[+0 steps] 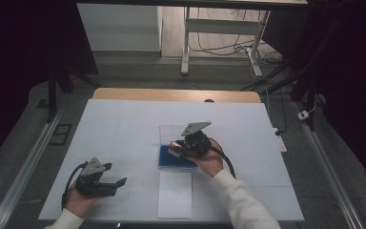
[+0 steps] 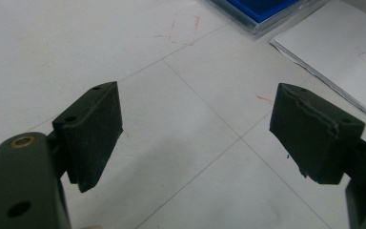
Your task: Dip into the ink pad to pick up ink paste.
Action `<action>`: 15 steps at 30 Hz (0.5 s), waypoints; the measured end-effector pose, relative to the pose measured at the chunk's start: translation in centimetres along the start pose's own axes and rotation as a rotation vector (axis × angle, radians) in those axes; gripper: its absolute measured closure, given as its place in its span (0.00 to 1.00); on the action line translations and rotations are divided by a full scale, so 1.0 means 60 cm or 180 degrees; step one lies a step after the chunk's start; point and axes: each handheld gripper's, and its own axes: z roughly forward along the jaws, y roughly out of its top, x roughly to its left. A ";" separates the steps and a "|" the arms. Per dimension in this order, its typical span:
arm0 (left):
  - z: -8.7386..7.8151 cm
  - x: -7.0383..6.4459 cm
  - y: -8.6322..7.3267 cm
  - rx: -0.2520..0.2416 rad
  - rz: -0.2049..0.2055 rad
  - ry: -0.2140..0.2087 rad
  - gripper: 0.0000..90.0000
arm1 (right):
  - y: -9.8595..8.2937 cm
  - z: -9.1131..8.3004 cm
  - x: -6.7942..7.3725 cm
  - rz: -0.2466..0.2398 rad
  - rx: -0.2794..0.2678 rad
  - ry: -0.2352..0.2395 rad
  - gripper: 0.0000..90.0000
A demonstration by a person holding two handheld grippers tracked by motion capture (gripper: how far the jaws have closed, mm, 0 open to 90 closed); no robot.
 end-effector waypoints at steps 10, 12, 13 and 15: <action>0.000 0.001 0.000 0.0003 -0.0001 -0.0003 0.20 | -0.006 0.012 -0.003 -0.0015 0.0140 -0.0086 0.78; 0.000 0.001 0.000 0.0005 0.0000 -0.0003 0.20 | -0.007 0.013 -0.003 -0.0021 0.0158 -0.0095 0.78; 0.000 0.000 -0.001 0.0002 0.0001 0.0000 0.20 | -0.007 0.014 -0.003 -0.0022 0.0165 -0.0099 0.78; 0.000 0.000 -0.001 0.0000 -0.0001 0.0000 0.20 | -0.008 0.015 -0.004 -0.0030 0.0175 -0.0113 0.78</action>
